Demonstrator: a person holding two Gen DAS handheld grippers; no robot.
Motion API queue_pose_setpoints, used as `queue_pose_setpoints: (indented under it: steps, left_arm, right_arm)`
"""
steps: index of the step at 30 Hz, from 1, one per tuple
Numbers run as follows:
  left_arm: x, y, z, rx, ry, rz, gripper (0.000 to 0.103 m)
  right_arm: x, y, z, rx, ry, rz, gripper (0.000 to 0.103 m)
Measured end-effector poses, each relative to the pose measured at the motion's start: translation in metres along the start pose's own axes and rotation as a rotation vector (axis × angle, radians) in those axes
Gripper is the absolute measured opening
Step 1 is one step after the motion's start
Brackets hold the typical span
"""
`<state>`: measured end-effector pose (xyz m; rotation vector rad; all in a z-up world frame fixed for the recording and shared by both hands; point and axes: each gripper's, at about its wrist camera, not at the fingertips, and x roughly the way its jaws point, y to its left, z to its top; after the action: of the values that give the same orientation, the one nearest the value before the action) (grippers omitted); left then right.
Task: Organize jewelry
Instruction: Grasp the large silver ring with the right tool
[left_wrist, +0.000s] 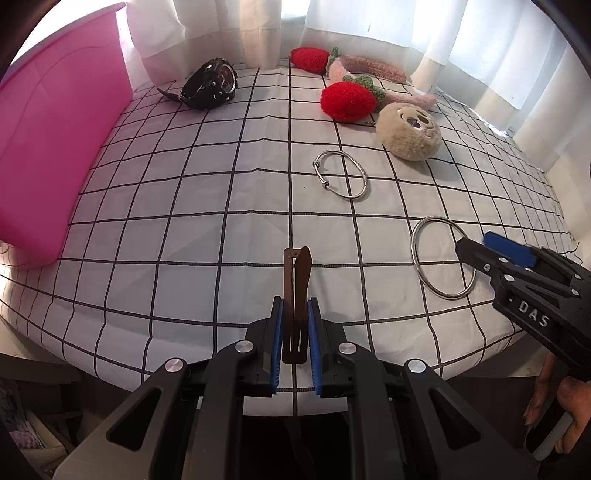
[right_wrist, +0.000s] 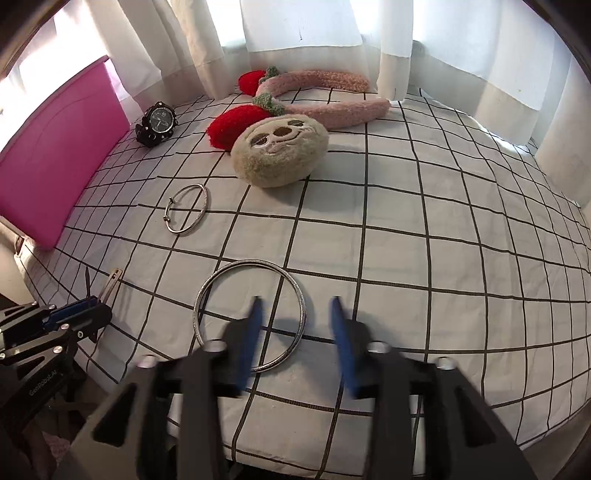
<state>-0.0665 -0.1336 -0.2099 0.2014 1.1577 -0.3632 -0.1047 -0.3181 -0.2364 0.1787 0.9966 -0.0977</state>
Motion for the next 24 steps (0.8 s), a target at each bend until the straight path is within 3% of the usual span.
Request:
queue_pose_setpoints:
  steps: [3,6,10,13,19,21,24]
  left_arm:
    - [0.003,0.002,0.0,-0.004,0.007,0.001,0.013]
    - [0.005,0.003,0.0,-0.008,0.01,-0.001,0.013]
    - [0.005,0.004,0.0,-0.006,0.012,-0.005,0.013]
    - [0.005,0.005,0.0,-0.007,0.012,-0.01,0.013]
    - [0.006,0.005,0.0,-0.004,0.011,-0.012,0.013]
    - [0.006,0.005,0.001,-0.005,0.01,-0.014,0.013]
    - [0.006,0.005,0.001,-0.005,0.01,-0.017,0.013]
  right_arm:
    - [-0.006,0.002,0.001,-0.004,-0.037,-0.02,0.066]
    - [0.004,0.01,0.004,-0.037,0.016,-0.026,0.066]
    - [0.004,0.021,0.002,-0.066,0.02,0.016,0.066]
    - [0.011,0.029,0.002,-0.113,0.045,-0.026,0.066]
    - [0.017,0.036,-0.001,-0.14,0.021,-0.015,0.082]
    - [0.017,0.038,-0.001,-0.147,0.015,-0.021,0.082]
    - [0.014,0.035,0.001,-0.135,0.028,0.045,0.082]
